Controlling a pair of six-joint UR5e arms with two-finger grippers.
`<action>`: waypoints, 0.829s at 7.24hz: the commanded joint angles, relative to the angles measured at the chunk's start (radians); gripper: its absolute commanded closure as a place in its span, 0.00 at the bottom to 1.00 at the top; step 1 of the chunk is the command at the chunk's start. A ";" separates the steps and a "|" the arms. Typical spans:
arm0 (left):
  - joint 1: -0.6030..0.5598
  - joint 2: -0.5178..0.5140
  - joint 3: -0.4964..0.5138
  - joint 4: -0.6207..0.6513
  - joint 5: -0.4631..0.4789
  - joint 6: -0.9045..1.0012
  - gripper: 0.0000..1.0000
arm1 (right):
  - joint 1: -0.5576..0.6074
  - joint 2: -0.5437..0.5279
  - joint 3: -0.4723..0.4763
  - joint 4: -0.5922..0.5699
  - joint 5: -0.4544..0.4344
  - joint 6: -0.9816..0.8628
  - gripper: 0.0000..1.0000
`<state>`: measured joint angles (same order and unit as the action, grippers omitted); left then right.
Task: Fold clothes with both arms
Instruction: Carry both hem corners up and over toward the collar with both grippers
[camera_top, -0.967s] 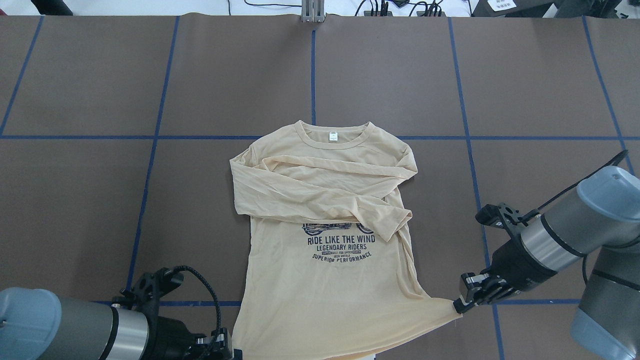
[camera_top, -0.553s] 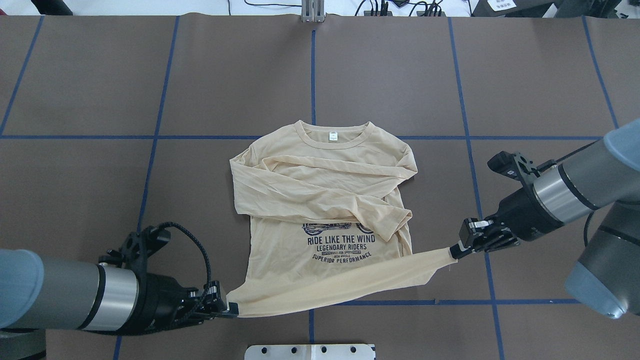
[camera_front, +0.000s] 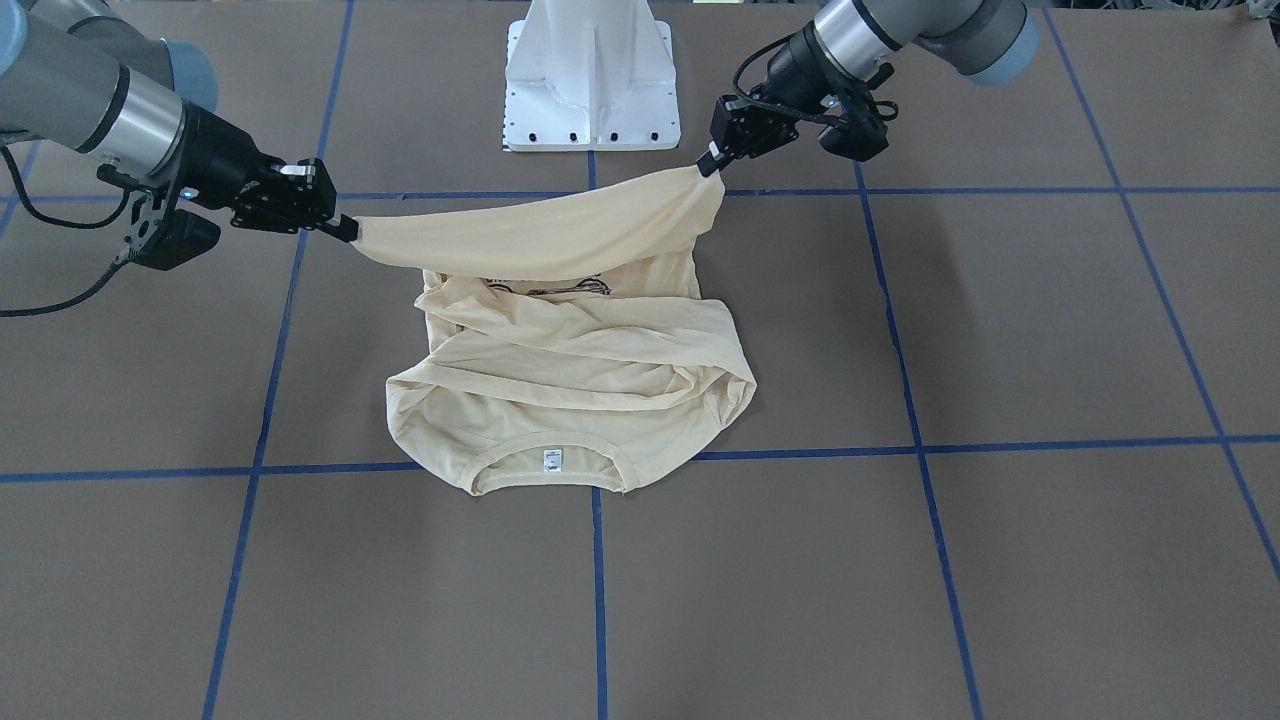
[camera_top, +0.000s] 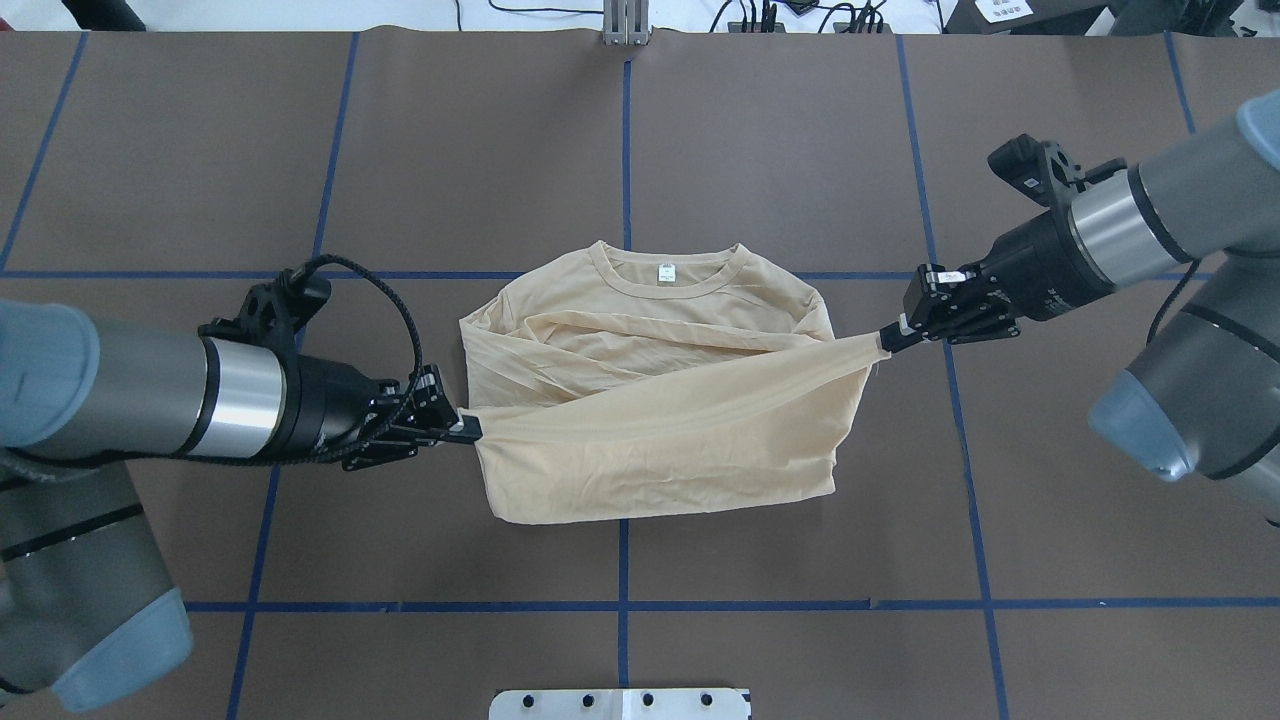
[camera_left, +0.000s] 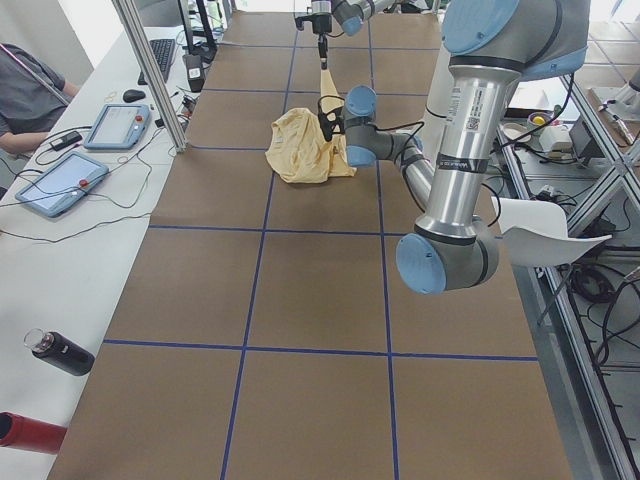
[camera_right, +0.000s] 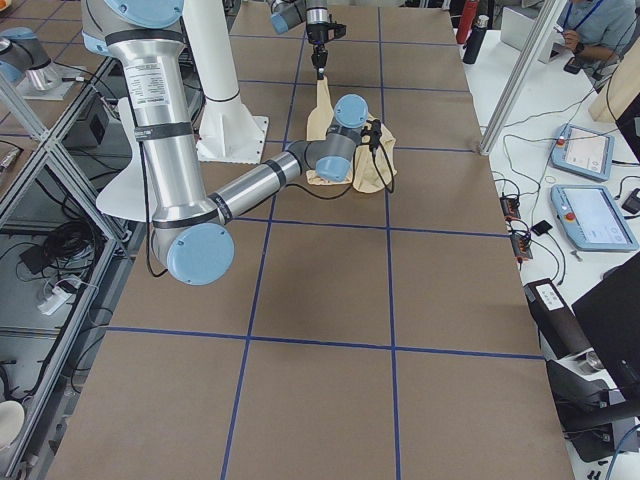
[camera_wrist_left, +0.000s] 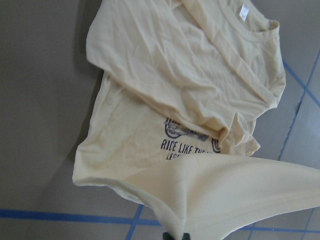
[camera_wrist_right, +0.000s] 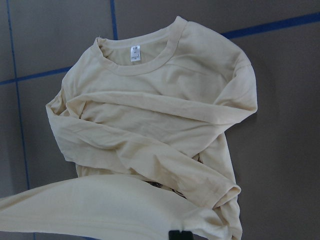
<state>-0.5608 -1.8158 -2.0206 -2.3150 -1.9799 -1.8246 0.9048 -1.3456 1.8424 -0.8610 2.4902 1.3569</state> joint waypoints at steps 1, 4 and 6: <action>-0.124 -0.087 0.090 0.023 -0.071 0.037 1.00 | 0.034 0.074 -0.084 0.000 -0.005 -0.007 1.00; -0.166 -0.123 0.173 0.025 -0.074 0.113 1.00 | 0.081 0.144 -0.187 0.004 -0.007 -0.015 1.00; -0.169 -0.128 0.174 0.025 -0.077 0.113 1.00 | 0.106 0.152 -0.187 0.004 0.001 -0.013 1.00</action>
<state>-0.7265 -1.9388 -1.8515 -2.2905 -2.0558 -1.7154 0.9987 -1.2000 1.6600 -0.8571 2.4894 1.3444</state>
